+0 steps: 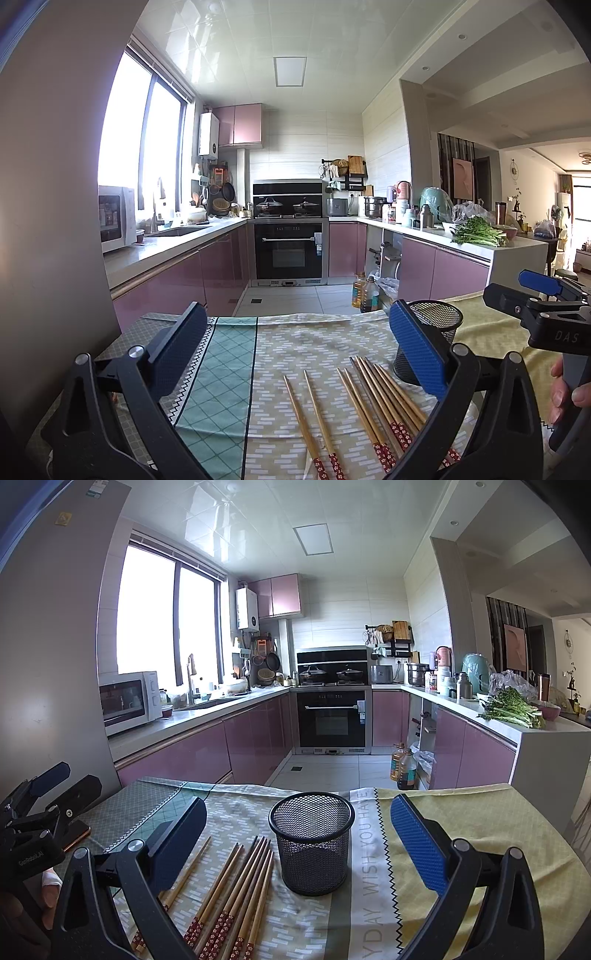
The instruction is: Organize utensils
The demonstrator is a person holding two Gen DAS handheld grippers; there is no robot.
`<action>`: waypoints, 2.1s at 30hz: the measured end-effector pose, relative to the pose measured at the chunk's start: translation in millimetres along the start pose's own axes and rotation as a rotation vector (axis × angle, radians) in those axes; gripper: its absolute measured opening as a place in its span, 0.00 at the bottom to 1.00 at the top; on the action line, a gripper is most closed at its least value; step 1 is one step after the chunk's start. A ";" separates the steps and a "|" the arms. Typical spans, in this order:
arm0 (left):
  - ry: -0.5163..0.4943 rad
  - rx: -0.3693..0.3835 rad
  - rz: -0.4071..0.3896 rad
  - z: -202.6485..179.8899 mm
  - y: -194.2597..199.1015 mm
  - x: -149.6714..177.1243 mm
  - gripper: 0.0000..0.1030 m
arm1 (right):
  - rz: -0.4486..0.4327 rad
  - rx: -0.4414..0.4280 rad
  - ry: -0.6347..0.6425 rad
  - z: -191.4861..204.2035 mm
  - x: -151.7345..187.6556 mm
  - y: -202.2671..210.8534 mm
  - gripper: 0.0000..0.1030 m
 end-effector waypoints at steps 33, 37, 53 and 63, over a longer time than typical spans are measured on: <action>-0.002 0.006 0.006 -5.4 -1.7 0.6 0.95 | -0.002 -0.003 -0.002 -0.5 -0.4 0.5 0.94; -0.003 0.007 0.009 -7.9 -3.3 1.2 0.94 | -0.001 -0.003 -0.002 -0.7 0.0 -0.1 0.94; -0.003 0.012 0.018 -9.2 -5.1 3.0 0.95 | 0.002 -0.002 -0.008 -4.4 1.6 -1.9 0.94; -0.001 0.014 0.028 -8.6 -7.2 4.9 0.94 | 0.004 -0.007 -0.011 -6.1 2.1 -2.3 0.94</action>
Point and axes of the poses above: each gripper's, at about its wrist camera, not at the fingertips, and y roughly against the way its jaws point, z to its left, x to its underside, the point moved 10 cm from there along -y, roughly the way its jaws point, and after that the axes turned 15 degrees about -x, right-handed, at the moved point
